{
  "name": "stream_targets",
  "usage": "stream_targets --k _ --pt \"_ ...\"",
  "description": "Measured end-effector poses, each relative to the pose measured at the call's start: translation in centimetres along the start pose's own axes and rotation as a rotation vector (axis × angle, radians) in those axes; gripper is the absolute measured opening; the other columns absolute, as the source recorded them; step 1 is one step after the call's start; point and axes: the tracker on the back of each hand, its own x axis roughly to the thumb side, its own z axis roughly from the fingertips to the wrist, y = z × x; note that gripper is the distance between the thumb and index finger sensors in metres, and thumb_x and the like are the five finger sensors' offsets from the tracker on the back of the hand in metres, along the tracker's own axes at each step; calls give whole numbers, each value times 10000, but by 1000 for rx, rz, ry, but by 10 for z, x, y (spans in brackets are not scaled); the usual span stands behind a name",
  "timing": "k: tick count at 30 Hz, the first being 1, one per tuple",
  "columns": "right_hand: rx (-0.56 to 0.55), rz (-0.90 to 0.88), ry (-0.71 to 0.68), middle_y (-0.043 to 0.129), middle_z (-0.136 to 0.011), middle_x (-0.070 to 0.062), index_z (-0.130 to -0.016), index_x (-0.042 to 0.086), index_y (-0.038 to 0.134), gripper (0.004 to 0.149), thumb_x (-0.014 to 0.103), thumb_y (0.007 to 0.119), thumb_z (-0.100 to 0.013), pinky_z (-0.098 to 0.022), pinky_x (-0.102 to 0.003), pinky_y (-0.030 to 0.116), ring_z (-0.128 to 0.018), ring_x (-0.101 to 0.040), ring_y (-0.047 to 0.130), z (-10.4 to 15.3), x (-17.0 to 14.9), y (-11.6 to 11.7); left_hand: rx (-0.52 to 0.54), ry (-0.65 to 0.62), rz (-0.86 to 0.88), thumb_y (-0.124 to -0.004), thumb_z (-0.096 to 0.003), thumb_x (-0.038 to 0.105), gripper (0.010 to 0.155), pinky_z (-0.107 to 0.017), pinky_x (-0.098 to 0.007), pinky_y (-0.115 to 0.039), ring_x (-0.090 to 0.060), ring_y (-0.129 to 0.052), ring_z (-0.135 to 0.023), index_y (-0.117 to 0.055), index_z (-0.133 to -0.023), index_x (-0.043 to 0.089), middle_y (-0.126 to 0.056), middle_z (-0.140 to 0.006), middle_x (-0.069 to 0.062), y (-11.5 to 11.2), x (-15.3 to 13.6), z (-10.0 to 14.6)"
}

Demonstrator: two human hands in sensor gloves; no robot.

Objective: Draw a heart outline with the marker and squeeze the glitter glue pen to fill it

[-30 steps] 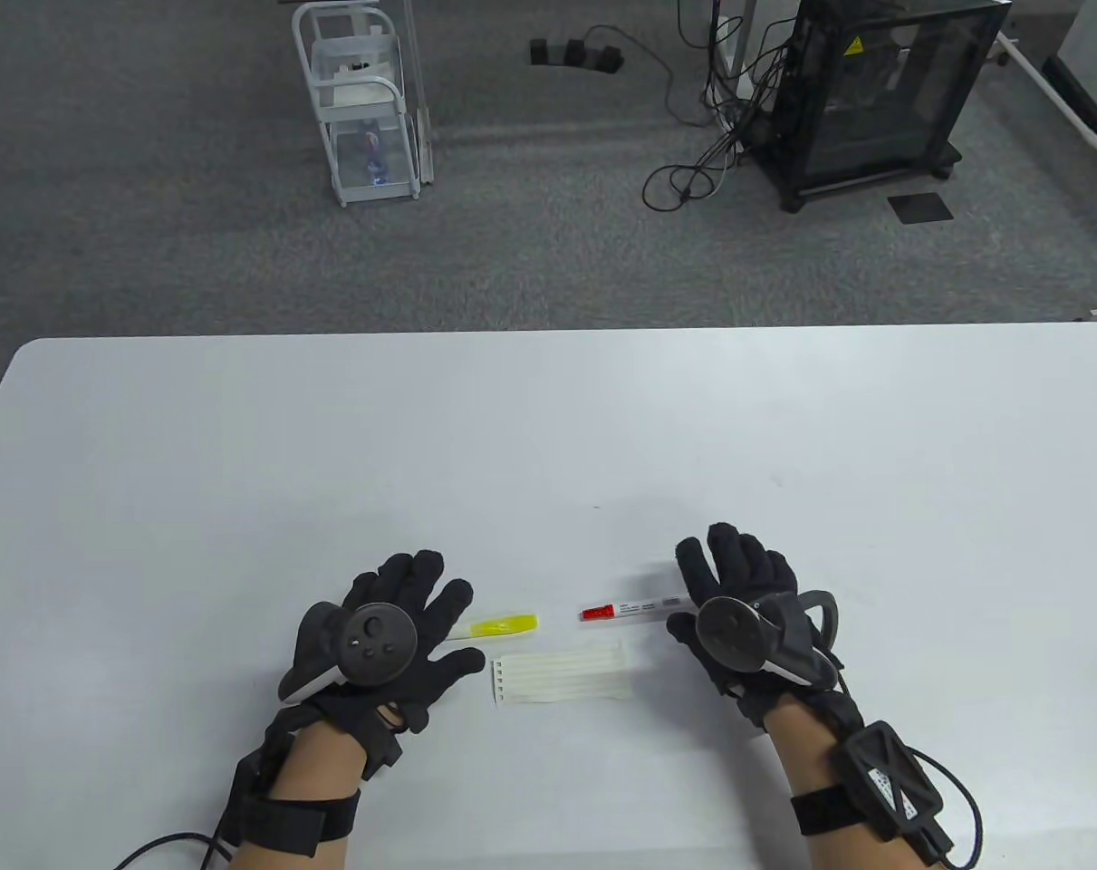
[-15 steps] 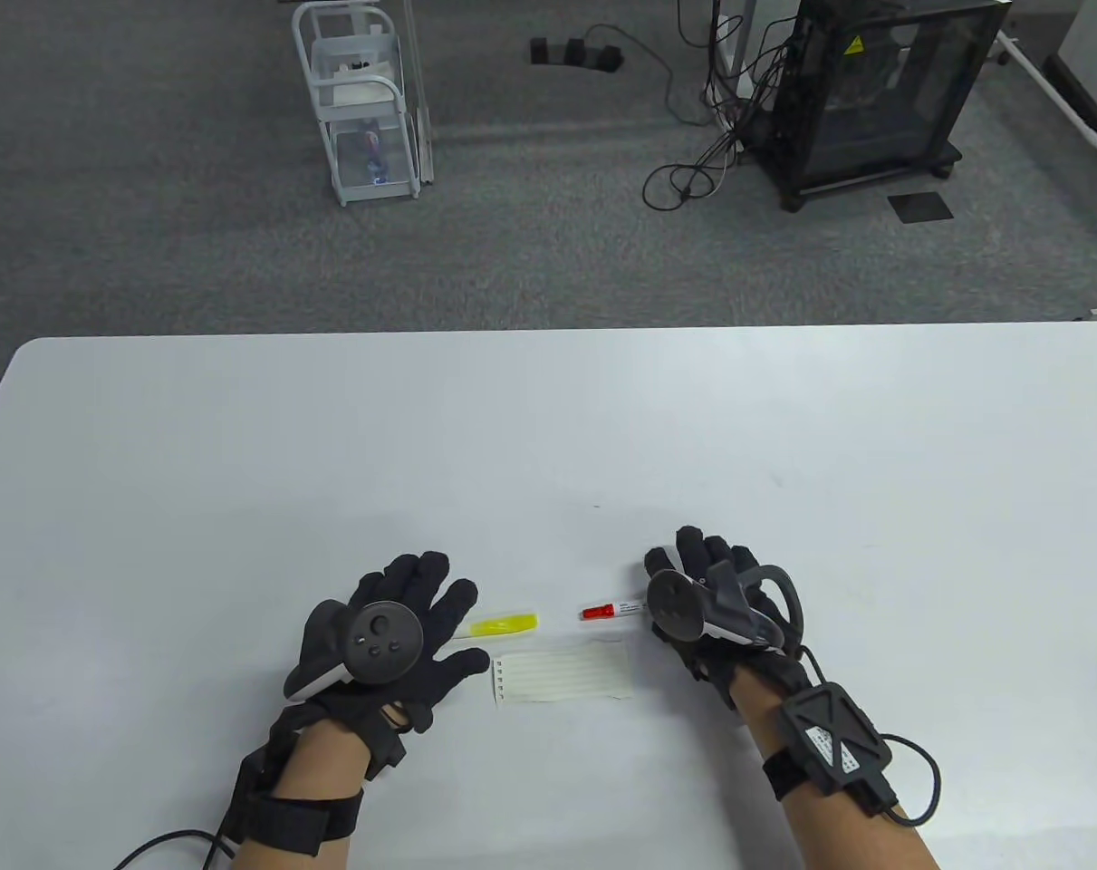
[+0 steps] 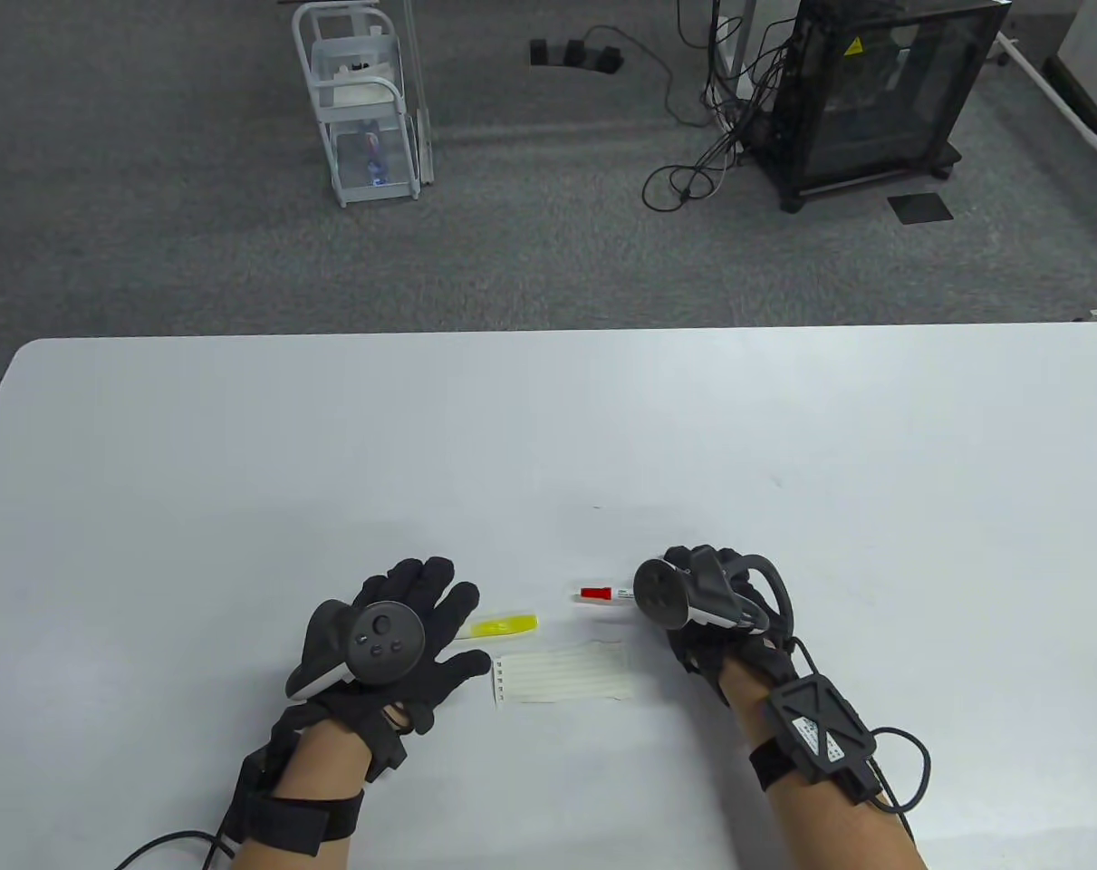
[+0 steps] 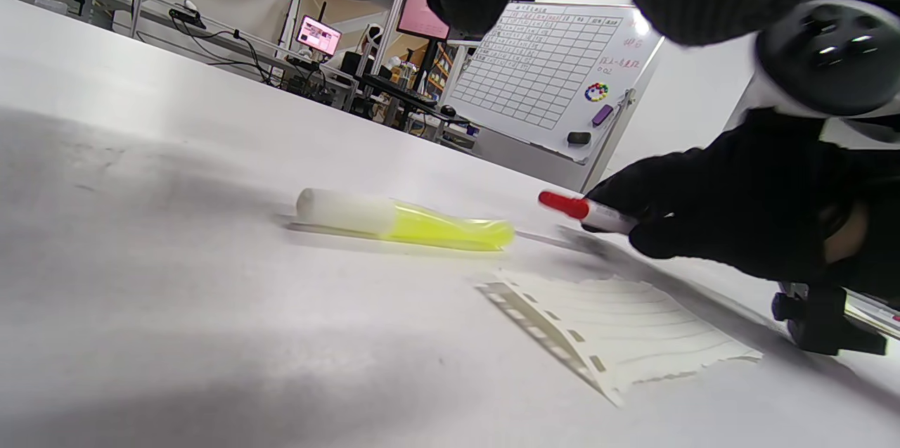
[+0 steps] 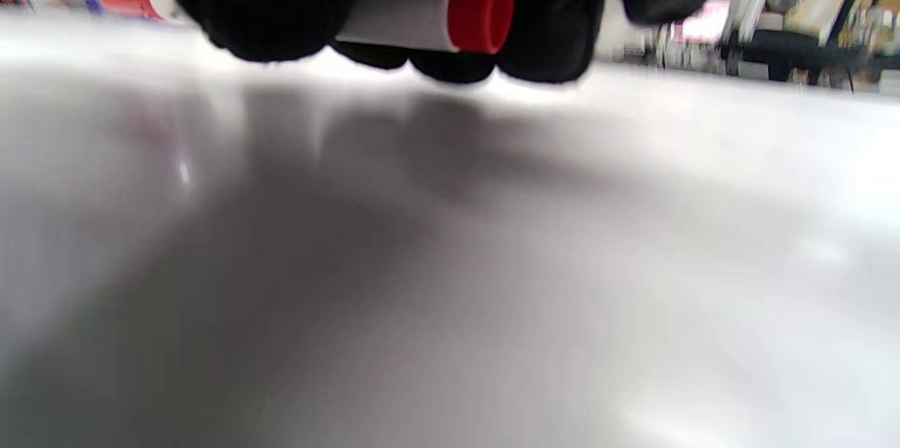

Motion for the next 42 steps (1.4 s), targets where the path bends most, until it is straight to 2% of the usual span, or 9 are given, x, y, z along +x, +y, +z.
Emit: stream_targets --k 4,8,13,17,26,36,38,40,42 --pt "-11 37 -87 898 -793 -140 -889 75 692 547 348 767 -421 -556 -608 728 -667 -357 954 17 31 -29 35 -23 3 -696 -465 644 788 -697 -727 -352 -578 -466 -1025 -532 -1055 149 -523 -1162 -233 1 10 0" --pt "-27 4 -214 909 -757 -116 -886 78 700 553 357 771 -414 -553 -596 738 -621 -331 960 34 69 -39 37 -112 34 -750 -461 593 761 -640 -669 -628 -468 -851 -869 -584 -1016 101 -776 -1039 -213 0 32 0" --pt "-54 -4 -290 908 -747 -111 -884 72 694 556 358 766 -413 -549 -594 742 -607 -323 963 46 95 -44 -33 -162 -38 -783 -455 561 736 -604 -629 -699 -410 -937 -785 -611 -1001 98 -864 -966 -173 -8 57 1" --pt "-78 -9 -291 907 -739 -105 -883 71 689 558 358 761 -410 -541 -588 751 -589 -311 969 50 98 -44 -76 -161 -69 -779 -475 459 544 -527 -578 -788 -306 -1057 -584 -771 -900 119 -1026 -743 -95 -14 64 -3" --pt "-72 -142 -287 923 -645 -78 -964 83 678 603 386 701 -443 -494 -574 763 -448 -281 958 48 98 -33 7 -186 -63 -754 -438 437 529 -459 -574 -822 -220 -1032 -353 -833 -822 82 -1031 -503 -46 -9 62 -1" --pt "-395 103 -443 1010 -564 -44 -866 112 822 557 365 808 -370 -490 -502 810 -376 -244 1003 63 103 -45 -108 -211 123 -729 -422 469 517 -419 -527 -881 -180 -1048 -213 -924 -723 96 -1059 -337 -11 -7 43 -14" --pt "-464 312 -379 1014 -580 29 -861 177 823 546 407 820 -366 -493 -450 855 -391 -178 1030 68 83 -50 -112 -89 33 -699 -431 495 516 -440 -497 -891 -145 -1053 -236 -903 -738 135 -1054 -355 27 4 15 -8" --pt "-408 24 -288 1003 -618 -13 -895 83 783 581 393 809 -404 -448 -446 878 -378 -171 1051 64 53 -51 29 -67 162 -722 -453 493 515 -438 -521 -864 -172 -1043 -261 -886 -763 116 -1046 -388 5 13 -4 3" --pt "-285 -325 -219 862 -837 -227 -1021 66 499 669 264 783 -449 -380 -469 898 -317 -199 1067 59 39 -50 97 -60 243 -738 -457 471 512 -471 -569 -813 -229 -1028 -339 -847 -802 109 -1031 -467 -46 16 -4 5"
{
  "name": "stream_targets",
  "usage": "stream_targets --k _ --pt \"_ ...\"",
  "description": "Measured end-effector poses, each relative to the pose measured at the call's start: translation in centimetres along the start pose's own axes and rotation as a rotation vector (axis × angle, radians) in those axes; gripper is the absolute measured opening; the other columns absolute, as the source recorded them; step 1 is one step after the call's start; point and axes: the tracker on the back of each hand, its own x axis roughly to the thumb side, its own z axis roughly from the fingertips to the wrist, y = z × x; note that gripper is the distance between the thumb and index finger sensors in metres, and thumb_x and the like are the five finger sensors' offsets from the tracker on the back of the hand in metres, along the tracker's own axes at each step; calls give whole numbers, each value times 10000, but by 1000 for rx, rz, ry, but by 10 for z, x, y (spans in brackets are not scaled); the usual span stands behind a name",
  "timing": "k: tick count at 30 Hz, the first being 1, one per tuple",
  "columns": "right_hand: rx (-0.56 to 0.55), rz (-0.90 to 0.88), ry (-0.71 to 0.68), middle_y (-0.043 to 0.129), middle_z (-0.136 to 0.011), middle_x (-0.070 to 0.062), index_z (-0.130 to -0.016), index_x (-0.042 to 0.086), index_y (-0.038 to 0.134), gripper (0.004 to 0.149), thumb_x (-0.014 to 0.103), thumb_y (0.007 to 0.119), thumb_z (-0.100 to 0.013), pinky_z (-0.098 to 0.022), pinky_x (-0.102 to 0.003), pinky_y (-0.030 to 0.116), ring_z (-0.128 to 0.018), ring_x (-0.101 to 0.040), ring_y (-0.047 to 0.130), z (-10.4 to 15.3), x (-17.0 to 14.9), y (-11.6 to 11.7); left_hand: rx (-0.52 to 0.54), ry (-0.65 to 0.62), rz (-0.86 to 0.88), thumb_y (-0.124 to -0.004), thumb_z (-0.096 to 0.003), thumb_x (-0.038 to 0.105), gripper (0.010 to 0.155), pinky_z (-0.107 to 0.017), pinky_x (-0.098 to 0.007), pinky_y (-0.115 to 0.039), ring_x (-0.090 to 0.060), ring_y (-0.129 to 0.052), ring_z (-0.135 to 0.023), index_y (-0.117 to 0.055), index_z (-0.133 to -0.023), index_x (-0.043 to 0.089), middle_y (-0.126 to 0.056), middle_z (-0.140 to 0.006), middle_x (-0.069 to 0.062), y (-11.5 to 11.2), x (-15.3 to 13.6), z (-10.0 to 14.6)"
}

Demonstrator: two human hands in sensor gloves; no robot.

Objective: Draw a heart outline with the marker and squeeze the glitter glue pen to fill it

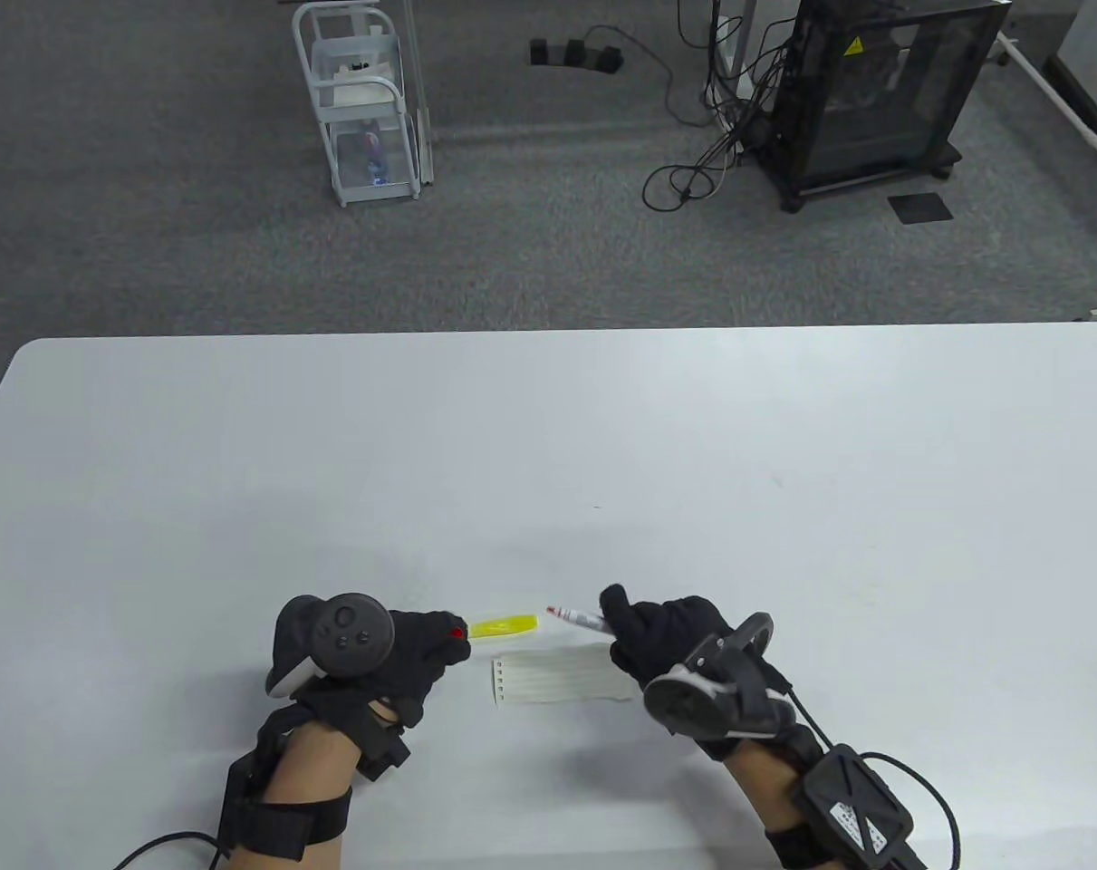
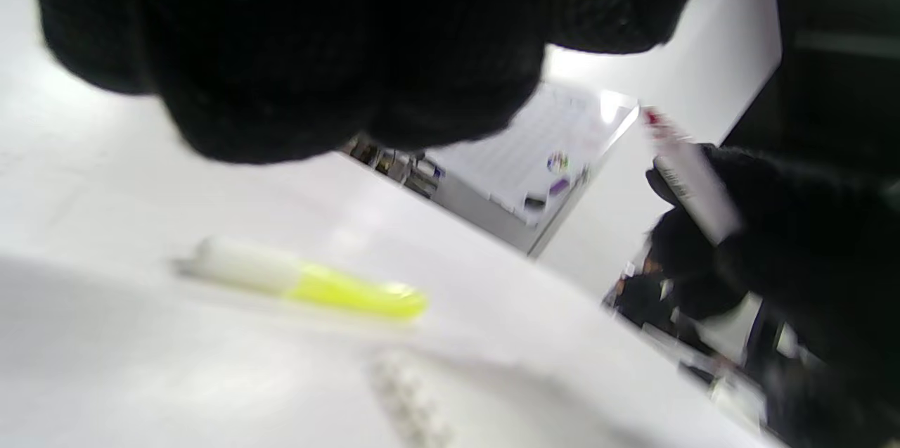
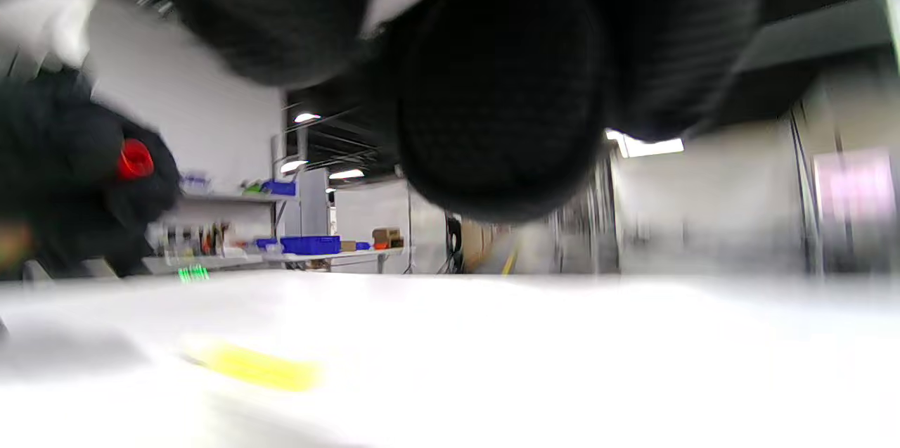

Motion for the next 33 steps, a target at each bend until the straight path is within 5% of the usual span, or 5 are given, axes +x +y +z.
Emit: stream_targets --k 9,13,17,22,33 --pt "-102 -244 111 829 -784 -204 -931 241 740 459 276 687 -476 -366 -418 920 -351 -135 1060 0 -7 3 -231 -80 -244 -832 -453 433 495 -606 -618 -667 -402 -883 -792 -839 -875 174 -869 -958 -123 -37 35 -7" --pt "-47 -671 174 840 -865 -254 -1049 42 519 841 615 686 -457 -446 -496 866 -614 -312 1053 2 -25 13 -289 -120 -409 -863 -439 458 487 -620 -590 -669 -422 -813 -904 -889 -848 196 -811 -1068 -63 -52 53 -7" --pt "52 -653 65 746 -963 -198 -1049 17 383 977 483 929 -387 -553 -523 810 -823 -278 939 -3 -21 17 -349 -116 -446 -870 -437 457 484 -616 -588 -674 -436 -798 -928 -901 -841 192 -801 -1073 -52 -66 56 -11" --pt "-158 -576 165 1045 -414 49 -795 109 804 522 469 867 -422 -340 -418 903 -239 -84 1095 -7 -18 22 -386 -108 -481 -870 -435 459 485 -547 -526 -736 -394 -861 -869 -906 -833 184 -819 -1056 -66 -76 54 -14" --pt "110 -607 259 1044 -569 -166 -862 47 799 671 574 662 -471 -231 -439 972 -285 -244 1140 -16 -27 66 -422 -83 -514 -882 -425 478 469 -546 -503 -746 -359 -843 -863 -917 -804 203 -829 -1032 -30 -84 51 -19"
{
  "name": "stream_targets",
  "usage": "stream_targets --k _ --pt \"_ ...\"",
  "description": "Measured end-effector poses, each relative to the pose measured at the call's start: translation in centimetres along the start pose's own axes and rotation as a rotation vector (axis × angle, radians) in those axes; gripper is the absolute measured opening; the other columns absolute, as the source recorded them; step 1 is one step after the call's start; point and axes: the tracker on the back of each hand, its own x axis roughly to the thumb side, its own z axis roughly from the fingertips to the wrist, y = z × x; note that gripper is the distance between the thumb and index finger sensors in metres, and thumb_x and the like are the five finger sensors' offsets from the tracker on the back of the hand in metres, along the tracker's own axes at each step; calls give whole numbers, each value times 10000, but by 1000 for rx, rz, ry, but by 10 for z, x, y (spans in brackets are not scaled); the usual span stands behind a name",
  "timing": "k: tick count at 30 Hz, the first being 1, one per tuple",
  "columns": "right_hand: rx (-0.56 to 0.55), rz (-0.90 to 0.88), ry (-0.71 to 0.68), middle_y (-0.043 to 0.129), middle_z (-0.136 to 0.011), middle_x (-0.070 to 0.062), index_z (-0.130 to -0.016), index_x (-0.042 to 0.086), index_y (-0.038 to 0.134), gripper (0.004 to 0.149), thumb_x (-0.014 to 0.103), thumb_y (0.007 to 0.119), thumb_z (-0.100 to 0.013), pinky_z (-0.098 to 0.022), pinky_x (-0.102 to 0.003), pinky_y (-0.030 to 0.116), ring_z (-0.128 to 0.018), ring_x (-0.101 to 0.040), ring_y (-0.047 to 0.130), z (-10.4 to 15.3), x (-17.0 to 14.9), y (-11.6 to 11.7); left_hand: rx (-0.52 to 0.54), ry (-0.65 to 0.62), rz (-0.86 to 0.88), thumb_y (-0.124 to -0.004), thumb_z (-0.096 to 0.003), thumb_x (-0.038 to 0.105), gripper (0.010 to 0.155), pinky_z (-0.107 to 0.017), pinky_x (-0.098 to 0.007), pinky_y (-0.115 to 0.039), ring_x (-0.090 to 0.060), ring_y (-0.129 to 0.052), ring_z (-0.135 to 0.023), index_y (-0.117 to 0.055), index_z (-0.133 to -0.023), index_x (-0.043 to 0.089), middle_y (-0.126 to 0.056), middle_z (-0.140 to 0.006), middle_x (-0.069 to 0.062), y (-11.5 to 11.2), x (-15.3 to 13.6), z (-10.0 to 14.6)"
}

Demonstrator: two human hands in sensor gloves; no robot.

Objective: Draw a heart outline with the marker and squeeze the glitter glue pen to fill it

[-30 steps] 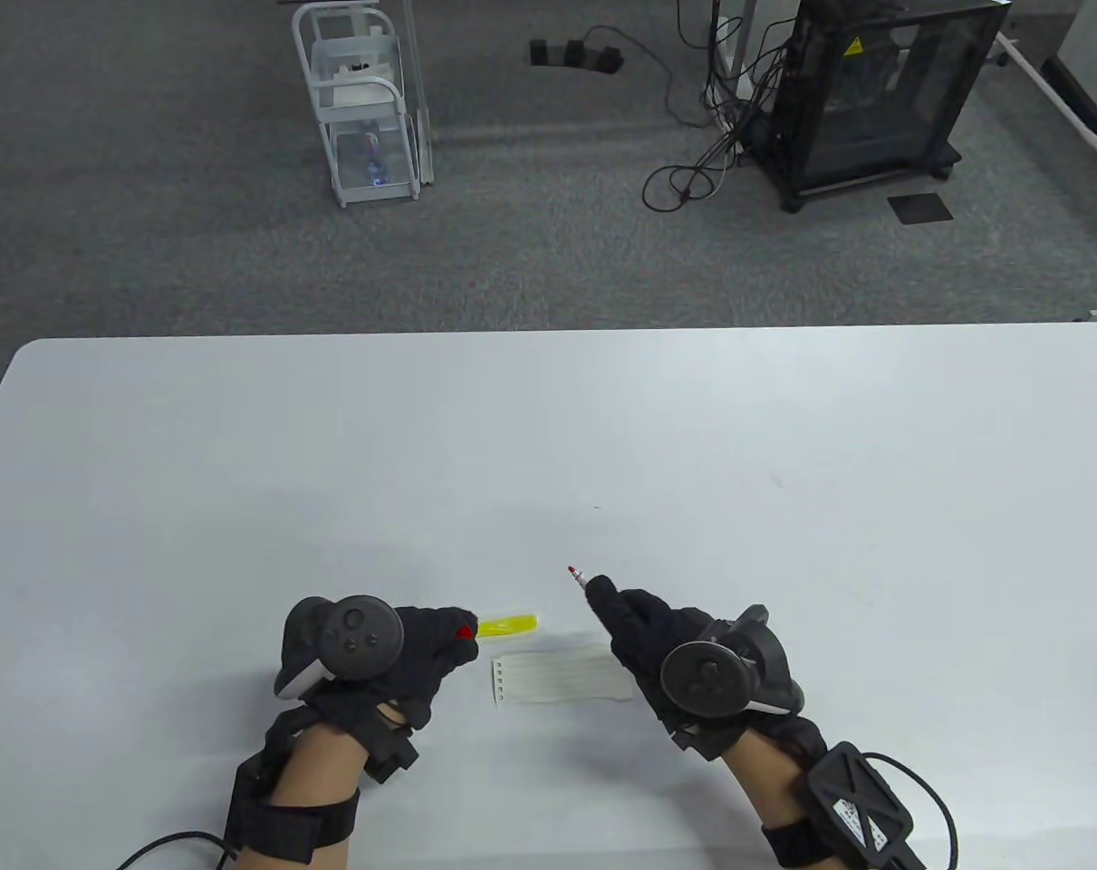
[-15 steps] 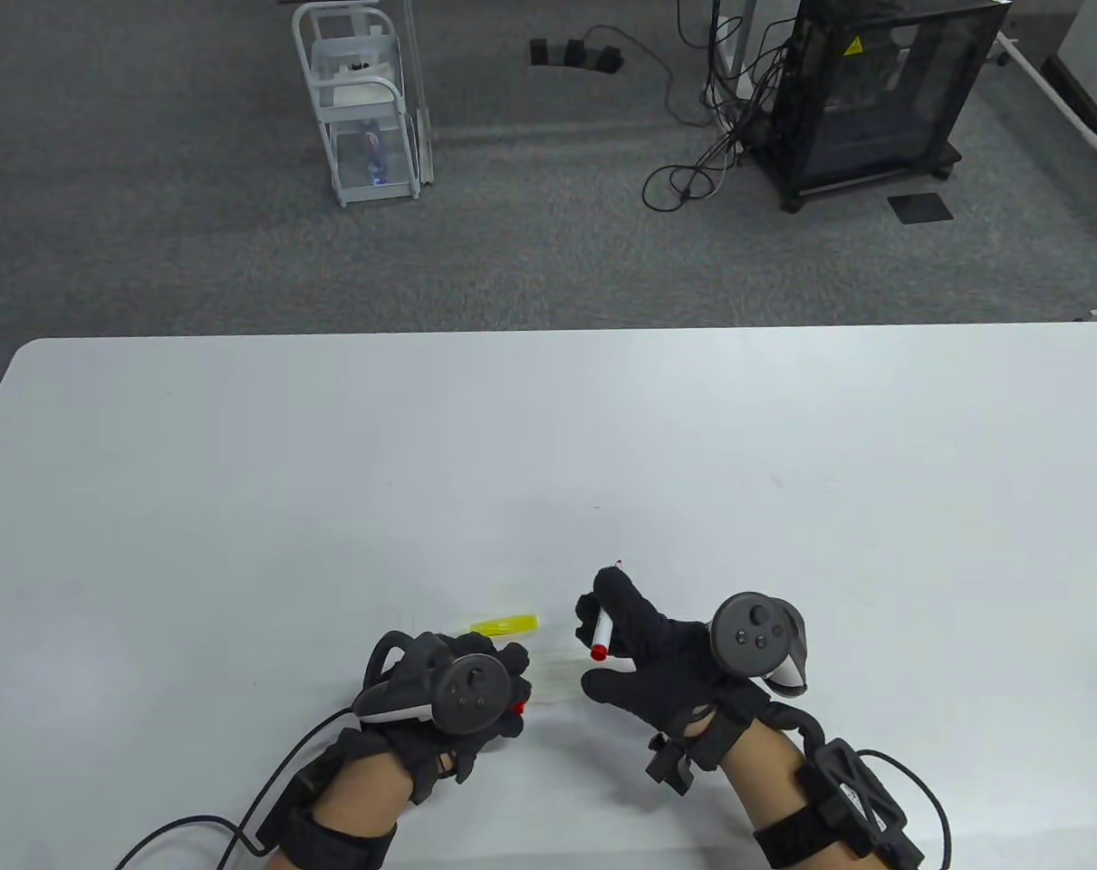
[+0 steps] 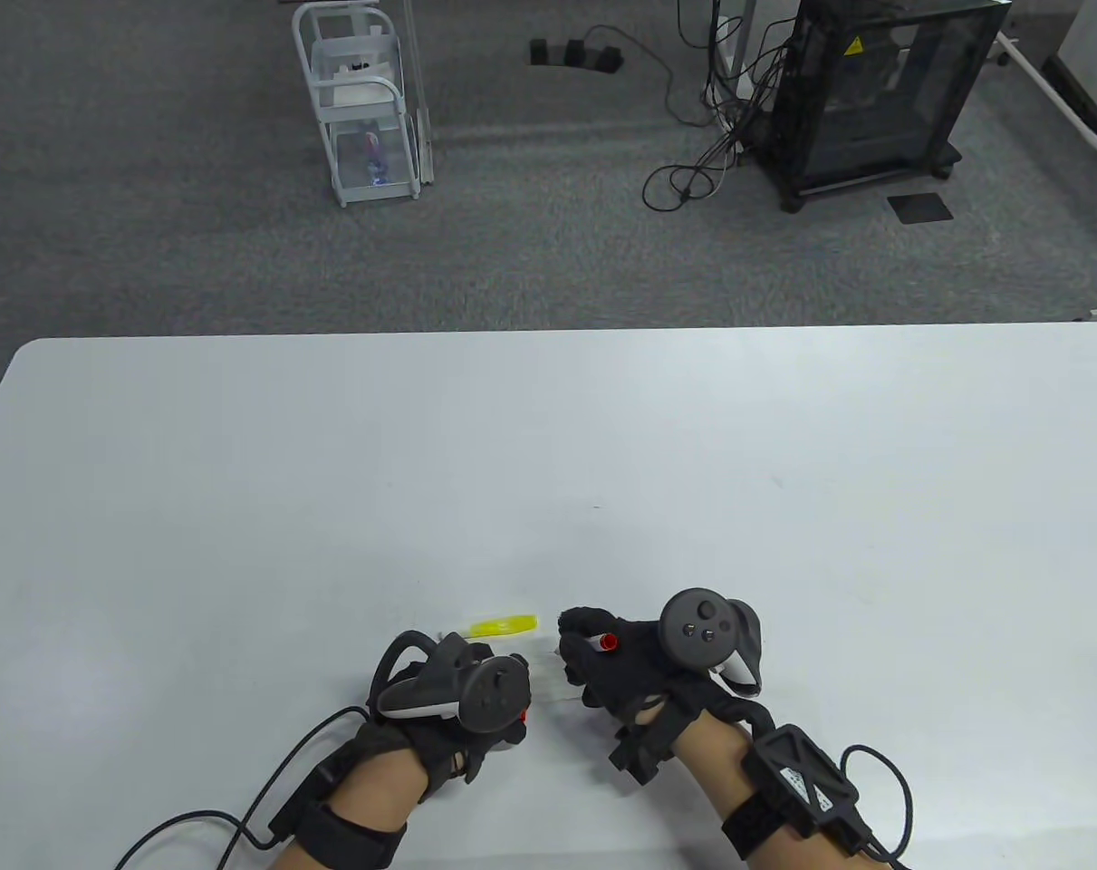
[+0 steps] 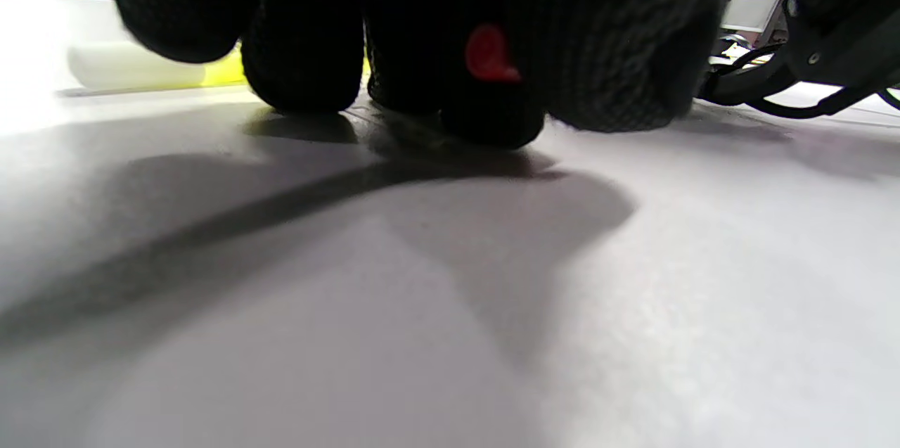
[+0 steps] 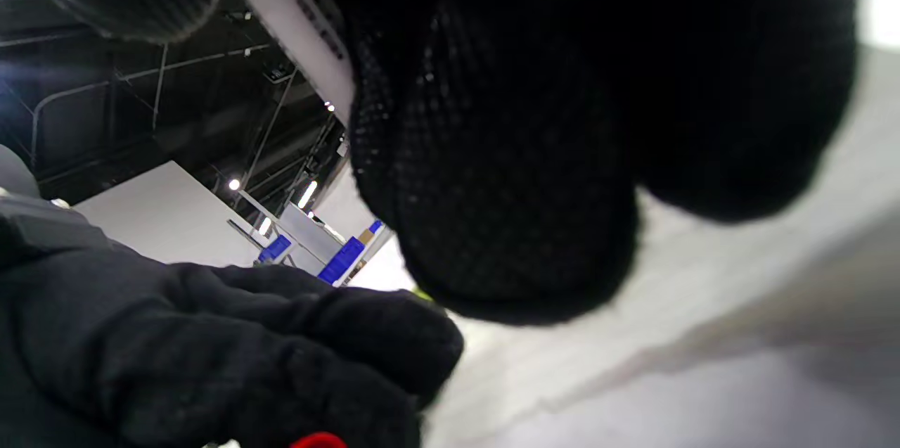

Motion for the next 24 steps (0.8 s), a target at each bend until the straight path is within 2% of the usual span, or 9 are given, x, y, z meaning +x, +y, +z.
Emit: stream_targets --k 7,24 --pt "85 78 34 1032 -634 -207 -831 11 826 624 511 765 -464 -328 -476 958 -413 -294 1137 -4 1 7 -5 3 2 -883 -422 486 468 -549 -499 -747 -356 -841 -861 -915 -797 209 -826 -1027 -25 0 0 0" --pt "117 147 74 1001 -682 -203 -865 39 791 605 500 767 -474 -374 -451 938 -460 -255 1108 -7 0 13 -13 14 12 -875 -427 489 469 -553 -504 -742 -356 -828 -868 -910 -800 207 -819 -1031 -25 0 0 -1"
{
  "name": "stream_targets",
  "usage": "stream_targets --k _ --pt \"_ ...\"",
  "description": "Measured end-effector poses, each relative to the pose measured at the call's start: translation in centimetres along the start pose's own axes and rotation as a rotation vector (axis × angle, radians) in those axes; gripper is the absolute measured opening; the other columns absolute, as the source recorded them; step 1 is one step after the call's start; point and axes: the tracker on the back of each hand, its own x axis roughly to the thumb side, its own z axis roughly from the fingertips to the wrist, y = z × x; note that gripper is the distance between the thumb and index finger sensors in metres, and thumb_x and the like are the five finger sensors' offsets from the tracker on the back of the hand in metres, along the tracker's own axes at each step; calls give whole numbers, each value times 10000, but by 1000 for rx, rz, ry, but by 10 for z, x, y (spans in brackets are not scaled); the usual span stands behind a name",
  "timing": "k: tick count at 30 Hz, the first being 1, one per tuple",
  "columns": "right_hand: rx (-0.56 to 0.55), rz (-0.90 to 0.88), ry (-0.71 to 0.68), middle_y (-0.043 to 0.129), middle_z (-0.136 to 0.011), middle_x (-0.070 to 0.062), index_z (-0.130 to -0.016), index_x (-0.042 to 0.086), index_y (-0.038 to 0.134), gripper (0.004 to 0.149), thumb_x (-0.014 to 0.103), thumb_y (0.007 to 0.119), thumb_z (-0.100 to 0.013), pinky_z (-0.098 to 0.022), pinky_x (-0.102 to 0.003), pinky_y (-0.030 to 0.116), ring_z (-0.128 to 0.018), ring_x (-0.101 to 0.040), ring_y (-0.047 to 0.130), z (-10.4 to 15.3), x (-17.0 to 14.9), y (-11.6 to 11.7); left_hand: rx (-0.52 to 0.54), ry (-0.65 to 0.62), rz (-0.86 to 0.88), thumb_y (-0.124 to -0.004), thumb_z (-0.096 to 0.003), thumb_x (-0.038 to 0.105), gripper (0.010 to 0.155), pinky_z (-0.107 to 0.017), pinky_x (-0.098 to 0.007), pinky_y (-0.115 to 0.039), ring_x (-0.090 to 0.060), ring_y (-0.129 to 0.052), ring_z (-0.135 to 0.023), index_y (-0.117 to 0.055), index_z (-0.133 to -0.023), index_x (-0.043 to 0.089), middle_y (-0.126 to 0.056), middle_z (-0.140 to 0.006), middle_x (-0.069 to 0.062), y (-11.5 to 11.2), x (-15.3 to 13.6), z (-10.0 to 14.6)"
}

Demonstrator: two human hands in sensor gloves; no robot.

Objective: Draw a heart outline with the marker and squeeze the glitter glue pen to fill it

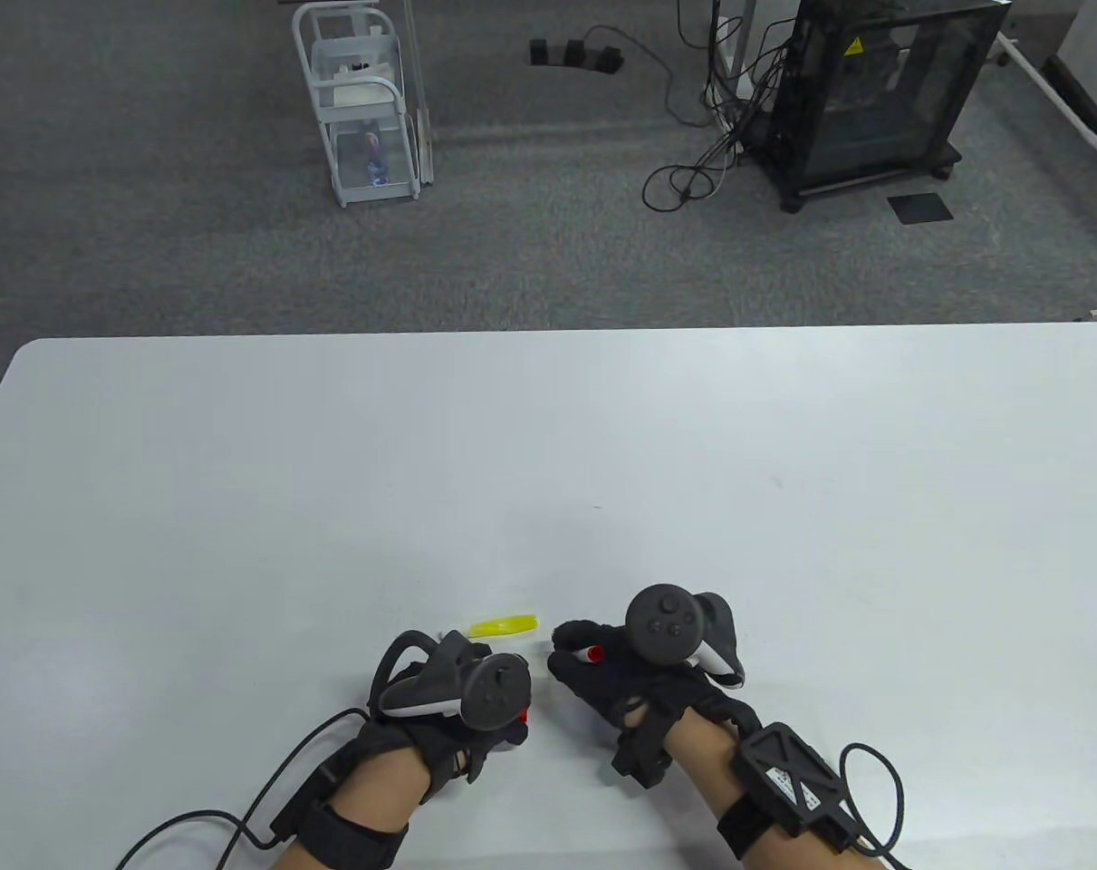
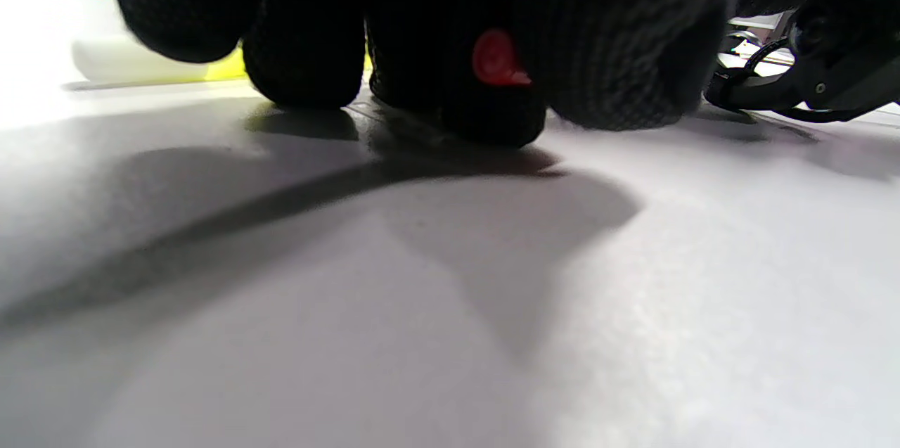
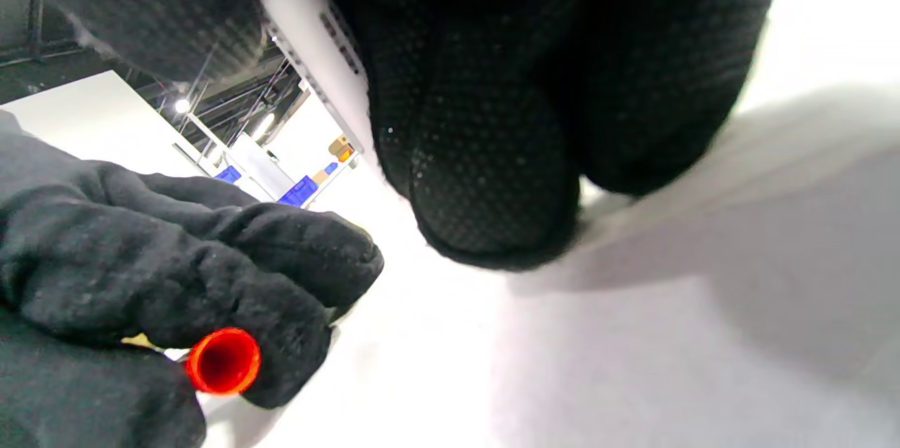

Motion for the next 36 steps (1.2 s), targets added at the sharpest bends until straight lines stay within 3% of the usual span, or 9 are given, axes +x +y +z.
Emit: stream_targets --k 14,36 --pt "120 -13 -15 959 -788 -174 -925 93 745 610 510 753 -480 -450 -487 866 -565 -257 1038 -2 -1 2 -8 16 20 -871 -431 484 468 -555 -510 -734 -361 -814 -873 -906 -802 199 -809 -1034 -31 0 0 0" --pt "132 -142 28 1017 -669 -196 -850 41 821 578 487 758 -489 -439 -497 858 -476 -259 1065 1 -14 -7 -11 24 35 -876 -429 484 460 -556 -510 -733 -351 -805 -878 -907 -795 206 -803 -1035 -19 0 -2 -1"
